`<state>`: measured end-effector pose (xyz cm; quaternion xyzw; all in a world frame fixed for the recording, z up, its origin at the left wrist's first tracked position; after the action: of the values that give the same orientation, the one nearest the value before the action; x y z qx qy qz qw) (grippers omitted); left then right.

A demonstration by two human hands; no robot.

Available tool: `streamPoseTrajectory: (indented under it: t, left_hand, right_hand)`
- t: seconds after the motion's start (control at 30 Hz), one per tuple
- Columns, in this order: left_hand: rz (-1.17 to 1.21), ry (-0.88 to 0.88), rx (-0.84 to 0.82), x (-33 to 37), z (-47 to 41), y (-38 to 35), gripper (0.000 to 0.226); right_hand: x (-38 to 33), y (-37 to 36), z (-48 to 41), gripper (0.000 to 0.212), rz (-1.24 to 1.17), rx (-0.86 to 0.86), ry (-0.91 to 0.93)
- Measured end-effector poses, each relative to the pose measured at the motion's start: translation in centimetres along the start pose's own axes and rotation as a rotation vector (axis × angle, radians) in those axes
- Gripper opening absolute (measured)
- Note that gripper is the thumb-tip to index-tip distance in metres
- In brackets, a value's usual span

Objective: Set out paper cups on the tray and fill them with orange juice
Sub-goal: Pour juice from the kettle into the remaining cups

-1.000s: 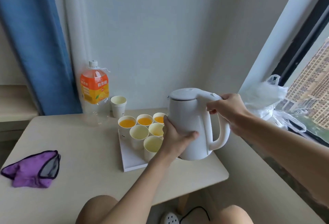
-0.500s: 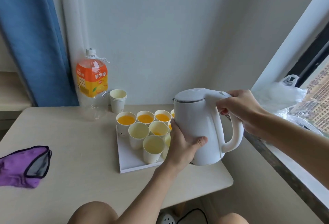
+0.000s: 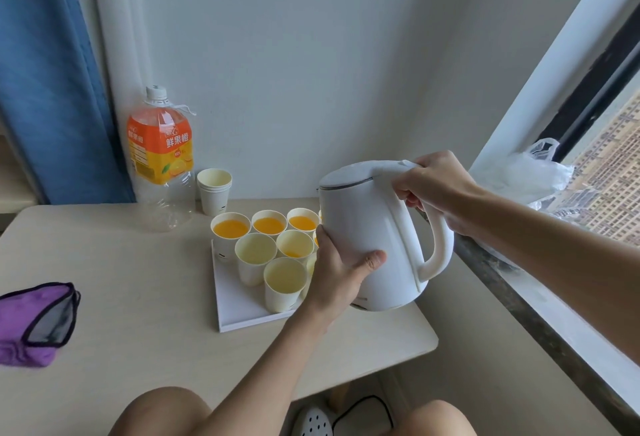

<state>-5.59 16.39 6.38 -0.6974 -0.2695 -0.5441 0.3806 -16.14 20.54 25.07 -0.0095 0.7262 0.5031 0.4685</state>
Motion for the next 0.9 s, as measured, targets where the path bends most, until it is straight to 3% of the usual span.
streamPoseTrajectory:
  t: [0.23,0.9]
  left_hand:
    - [0.032,0.048,-0.003,0.0,0.4,-0.4,0.083]
    - [0.064,0.102,0.004,-0.3,1.0,-0.9,0.084]
  right_hand:
    - [-0.7,-0.3,-0.2,0.007,0.055,-0.040,0.020]
    - [-1.3,-1.0,-0.8,0.005,0.184,-0.070,0.012]
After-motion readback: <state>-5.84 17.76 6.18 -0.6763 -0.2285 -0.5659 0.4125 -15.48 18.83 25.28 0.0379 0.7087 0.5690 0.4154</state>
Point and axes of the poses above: each hand's wrist, its own z-axis away from the middle knuckle, its own y-axis out of the back of the hand, x = y × z, the point moved 2 cm from there along -z, towards the middle knuckle, and after that the axes turned 2 degrees about -x, right-handed, at the moved point
